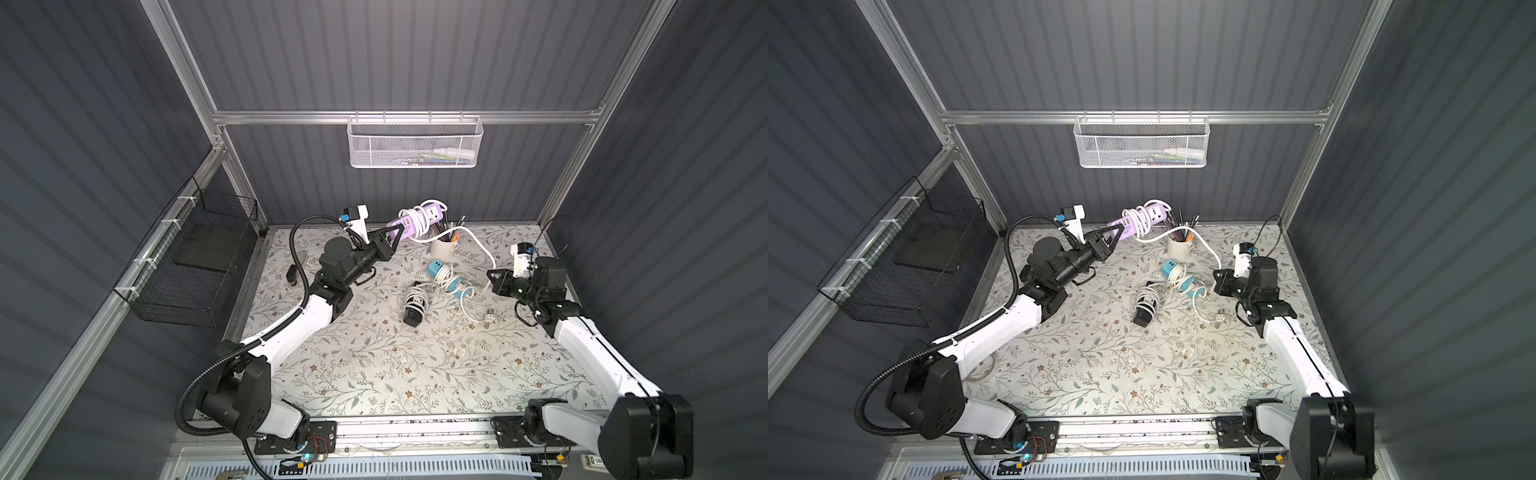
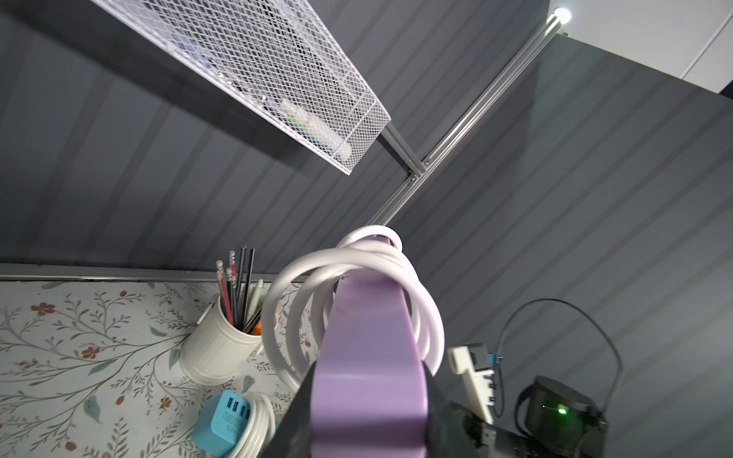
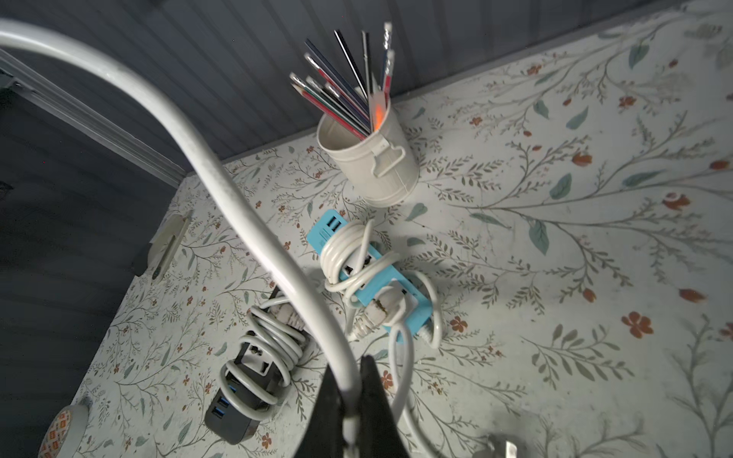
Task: Unwrap the cord wrapped around the power strip
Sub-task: Unwrap the power cord from the power strip.
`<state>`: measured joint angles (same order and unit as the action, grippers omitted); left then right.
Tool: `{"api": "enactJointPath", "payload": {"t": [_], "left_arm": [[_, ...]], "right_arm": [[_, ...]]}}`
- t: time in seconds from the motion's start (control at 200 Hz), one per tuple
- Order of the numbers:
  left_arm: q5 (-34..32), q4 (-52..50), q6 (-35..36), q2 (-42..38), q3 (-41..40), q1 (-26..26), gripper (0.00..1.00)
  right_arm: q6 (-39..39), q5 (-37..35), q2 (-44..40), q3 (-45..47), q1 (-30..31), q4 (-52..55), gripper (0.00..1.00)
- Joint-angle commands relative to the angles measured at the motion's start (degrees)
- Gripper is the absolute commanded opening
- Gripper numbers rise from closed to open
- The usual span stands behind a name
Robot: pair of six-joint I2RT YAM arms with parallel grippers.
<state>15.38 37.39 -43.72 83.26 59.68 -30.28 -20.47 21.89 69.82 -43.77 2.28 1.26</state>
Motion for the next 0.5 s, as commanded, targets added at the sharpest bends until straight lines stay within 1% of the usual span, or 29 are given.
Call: {"api": "enactJointPath", "payload": {"t": [0.0, 0.12, 0.26, 0.375, 0.495], "left_arm": [[5.48, 7.20, -4.06, -1.57, 0.73, -0.51, 0.00], [7.34, 10.02, -8.32, -1.84, -2.15, -1.58, 0.00], [8.13, 10.78, -10.44, -1.88, -5.99, -4.23, 0.00], [8.10, 11.77, -12.10, -2.05, -10.23, -5.87, 0.00], [6.94, 11.35, -12.22, -3.37, -14.69, -6.10, 0.00]], "right_arm": [[-3.18, -0.19, 5.24, -0.05, -0.01, -3.20, 0.00], [-3.55, -0.64, 10.76, -3.34, 0.00, -5.45, 0.00], [-3.41, -1.14, 15.06, -8.51, -0.13, -6.47, 0.00], [-3.26, -0.72, 16.48, -13.40, -0.82, -5.28, 0.00], [-3.28, -0.17, 15.43, -17.24, -2.09, -3.60, 0.00]]}}
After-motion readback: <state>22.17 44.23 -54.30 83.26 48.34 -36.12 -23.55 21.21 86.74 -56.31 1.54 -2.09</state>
